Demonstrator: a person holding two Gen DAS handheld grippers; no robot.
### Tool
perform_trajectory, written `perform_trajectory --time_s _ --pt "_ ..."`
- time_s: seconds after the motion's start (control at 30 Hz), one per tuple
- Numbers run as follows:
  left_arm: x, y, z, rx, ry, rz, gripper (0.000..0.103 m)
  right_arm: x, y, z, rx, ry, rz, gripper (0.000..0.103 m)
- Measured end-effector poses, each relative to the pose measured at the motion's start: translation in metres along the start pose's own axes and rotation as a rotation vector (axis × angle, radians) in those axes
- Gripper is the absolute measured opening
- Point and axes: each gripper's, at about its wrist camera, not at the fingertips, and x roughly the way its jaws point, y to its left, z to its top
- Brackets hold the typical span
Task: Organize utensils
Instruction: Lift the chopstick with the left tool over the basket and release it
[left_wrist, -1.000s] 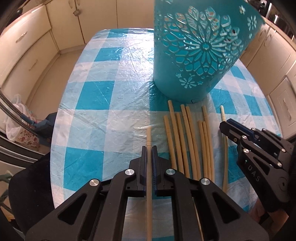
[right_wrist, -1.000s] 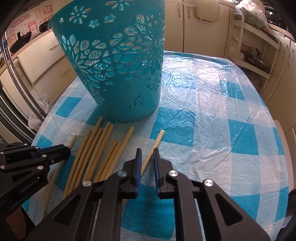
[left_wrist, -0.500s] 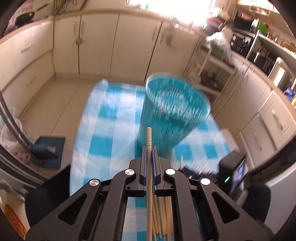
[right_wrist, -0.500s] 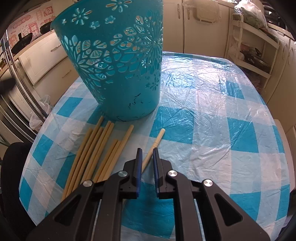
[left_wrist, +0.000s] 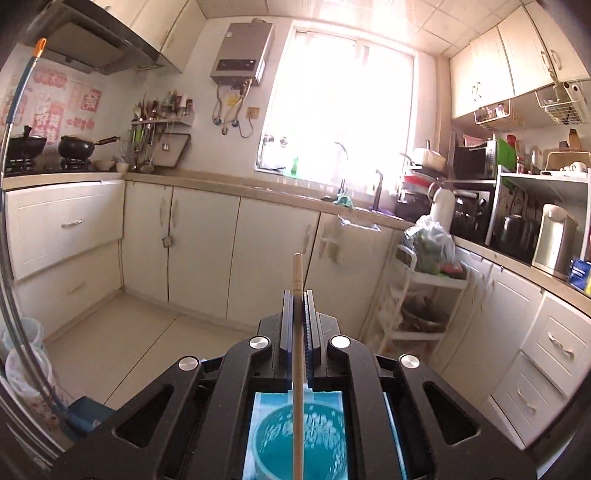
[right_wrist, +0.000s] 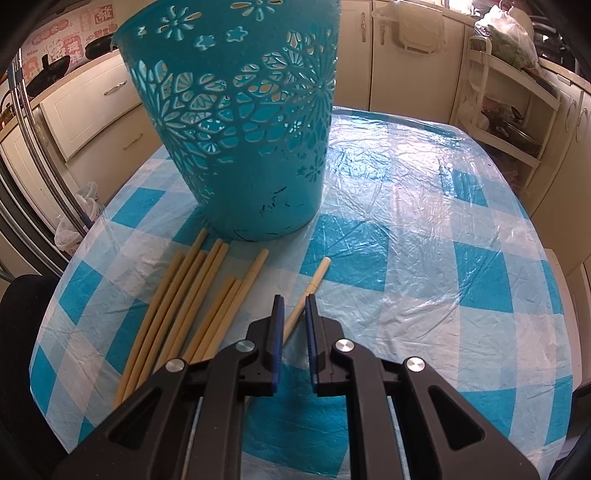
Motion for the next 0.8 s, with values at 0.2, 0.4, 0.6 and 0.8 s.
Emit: perform_trajectory --time_s 0.2,0.4,0.6,0.8 --pt "0.042 -0.008 -0.01 -0.037 -0.019 0.035 0.005 0.0 0.001 0.0 -0.004 -0.005 0.0 0.012" --pt "0.067 -0.002 -0.03 -0.052 -0.01 0.058 0.005 0.001 0.0 0.0 0.006 -0.005 0.008 0.012" --pt "0.078 0.01 -0.061 -0.05 0.051 0.076 0.005 0.001 -0.004 0.002 0.012 -0.004 0.014 0.012" --pt "0.076 0.022 -0.087 -0.038 0.109 0.099 0.005 0.001 -0.005 0.003 0.014 -0.003 0.018 0.012"
